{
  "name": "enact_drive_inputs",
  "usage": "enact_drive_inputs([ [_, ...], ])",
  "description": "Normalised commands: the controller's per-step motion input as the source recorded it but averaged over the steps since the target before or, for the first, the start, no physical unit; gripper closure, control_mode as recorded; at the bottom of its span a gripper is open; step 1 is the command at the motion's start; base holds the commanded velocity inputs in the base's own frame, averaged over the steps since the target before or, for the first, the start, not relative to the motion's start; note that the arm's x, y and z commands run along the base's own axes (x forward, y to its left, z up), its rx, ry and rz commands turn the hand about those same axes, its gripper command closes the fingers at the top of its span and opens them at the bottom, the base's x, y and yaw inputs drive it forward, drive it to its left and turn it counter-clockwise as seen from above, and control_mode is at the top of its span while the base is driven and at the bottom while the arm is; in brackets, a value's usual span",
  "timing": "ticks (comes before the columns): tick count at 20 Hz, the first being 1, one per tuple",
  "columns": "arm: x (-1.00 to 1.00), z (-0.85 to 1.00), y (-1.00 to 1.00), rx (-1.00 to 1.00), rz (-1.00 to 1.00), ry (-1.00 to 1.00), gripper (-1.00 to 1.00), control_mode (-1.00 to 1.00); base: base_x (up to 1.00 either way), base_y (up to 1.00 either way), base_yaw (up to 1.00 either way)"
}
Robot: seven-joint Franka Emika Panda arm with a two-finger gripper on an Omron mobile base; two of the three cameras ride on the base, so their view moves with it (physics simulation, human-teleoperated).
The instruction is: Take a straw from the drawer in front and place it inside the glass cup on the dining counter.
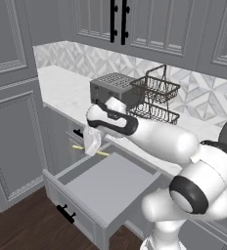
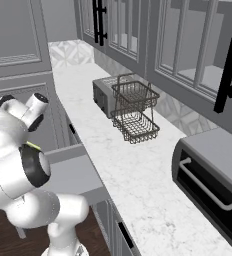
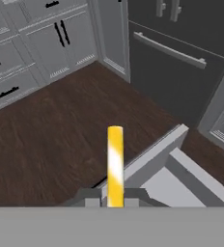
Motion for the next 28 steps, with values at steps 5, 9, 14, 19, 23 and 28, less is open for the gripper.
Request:
enact_drive_inputs([
  [5, -0.11, 1.0, -0.06, 0.0, -0.2, 0.05, 1.0, -1.0, 0.0, 0.0, 0.0],
  [9, -0.38, 1.0, -0.36, 0.04, -0.4, 0.04, 1.0, -1.0, 0.0, 0.0, 0.0],
  [14, -0.48, 0.96, -0.58, 0.05, -0.56, 0.0, 1.0, -1.0, 0.0, 0.0, 0.0],
  [19, -0.33, 0.71, -0.65, 0.0, -0.52, -0.07, 1.0, -1.0, 0.0, 0.0, 0.0],
  [23, -0.38, 0.44, -0.57, 0.0, -0.38, -0.2, 1.0, -1.0, 0.0, 0.0, 0.0],
  [28, -0.32, 0.09, -0.58, 0.02, -0.24, -0.21, 1.0, -1.0, 0.0, 0.0, 0.0],
])
